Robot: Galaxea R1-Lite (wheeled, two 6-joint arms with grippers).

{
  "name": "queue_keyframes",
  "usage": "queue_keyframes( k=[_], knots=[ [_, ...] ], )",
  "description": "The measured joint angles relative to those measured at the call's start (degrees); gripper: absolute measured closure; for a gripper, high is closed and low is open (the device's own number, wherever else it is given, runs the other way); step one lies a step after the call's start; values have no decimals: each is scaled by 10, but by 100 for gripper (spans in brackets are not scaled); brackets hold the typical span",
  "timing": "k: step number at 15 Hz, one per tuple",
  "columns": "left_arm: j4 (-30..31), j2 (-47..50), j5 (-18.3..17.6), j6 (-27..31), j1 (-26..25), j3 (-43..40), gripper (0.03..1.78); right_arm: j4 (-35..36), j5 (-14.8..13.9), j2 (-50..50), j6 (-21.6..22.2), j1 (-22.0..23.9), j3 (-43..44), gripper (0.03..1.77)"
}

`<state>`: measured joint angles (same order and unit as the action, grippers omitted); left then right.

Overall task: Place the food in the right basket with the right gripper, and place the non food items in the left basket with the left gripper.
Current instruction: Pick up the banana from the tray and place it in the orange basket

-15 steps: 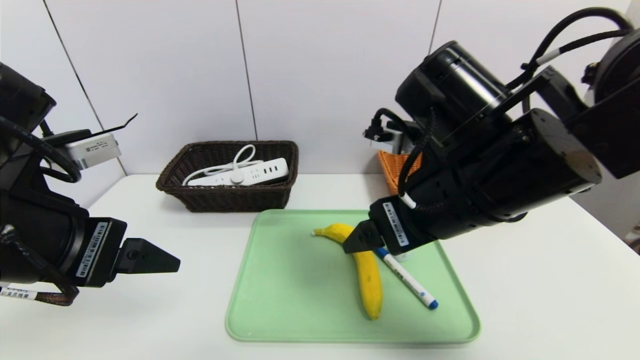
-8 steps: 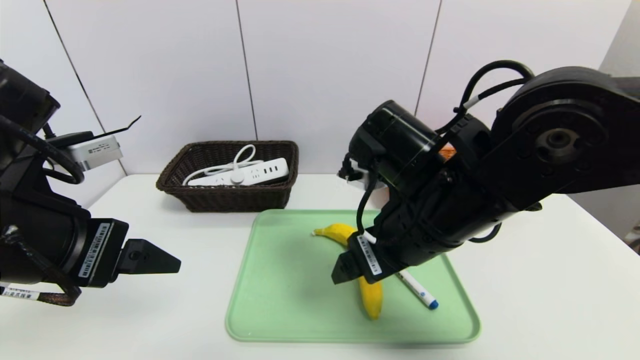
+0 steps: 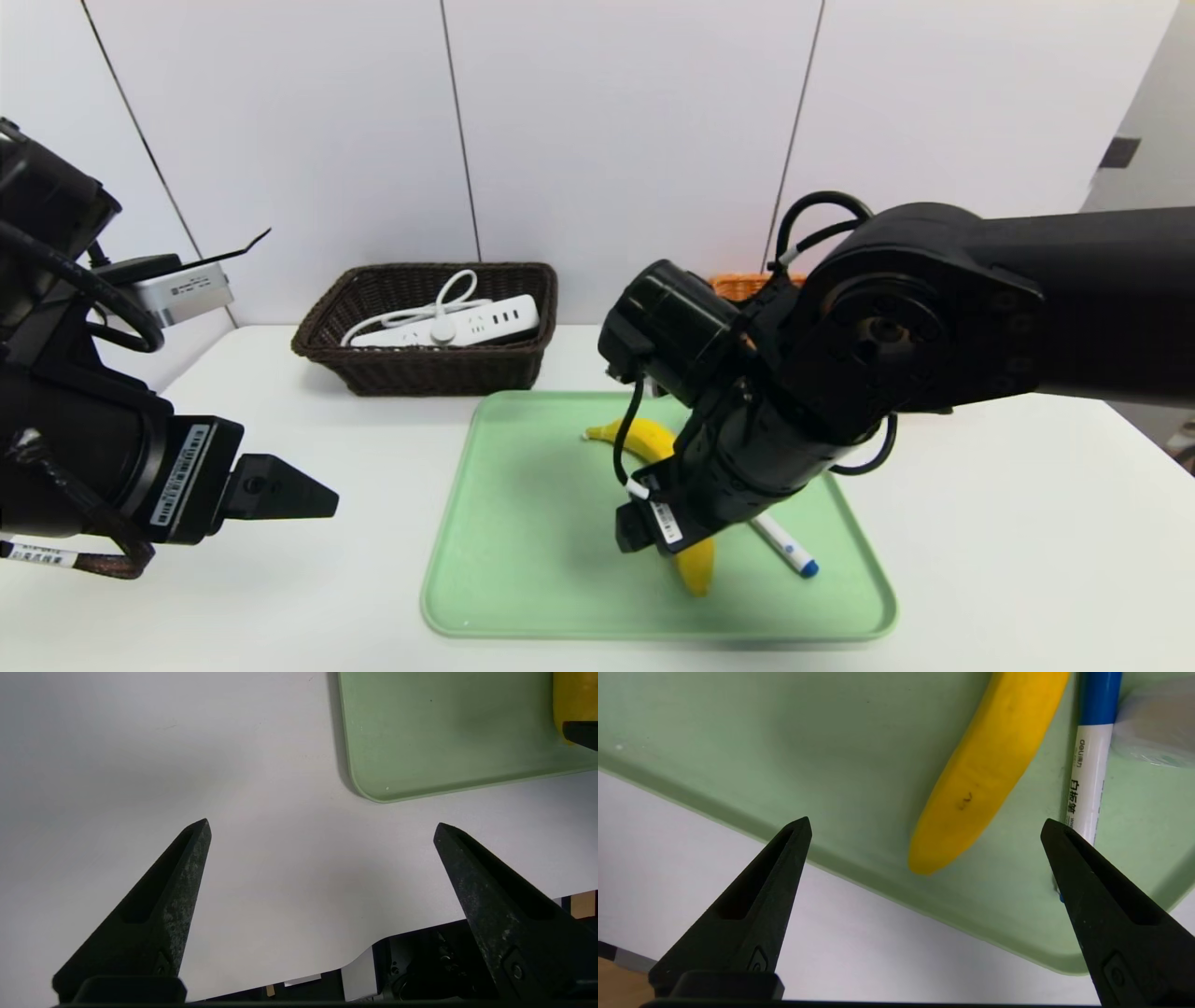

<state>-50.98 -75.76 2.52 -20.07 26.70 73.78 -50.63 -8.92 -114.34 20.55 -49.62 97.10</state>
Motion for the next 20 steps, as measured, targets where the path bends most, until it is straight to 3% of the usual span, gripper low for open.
queue_keyframes(
  k=[5, 7, 12, 20],
  knots=[
    [3, 0, 0, 0, 0, 0, 12, 7, -4, -31, 28, 0, 10, 10],
    [3, 0, 0, 0, 0, -1, 12, 26, -20, -41, 35, 0, 12, 10],
    [4, 1, 0, 0, -1, -8, 12, 30, -40, -50, 30, 8, 13, 10],
    [4, 1, 0, 1, -1, -12, 12, 31, -44, -79, 34, 24, 52, 10]
  ],
)
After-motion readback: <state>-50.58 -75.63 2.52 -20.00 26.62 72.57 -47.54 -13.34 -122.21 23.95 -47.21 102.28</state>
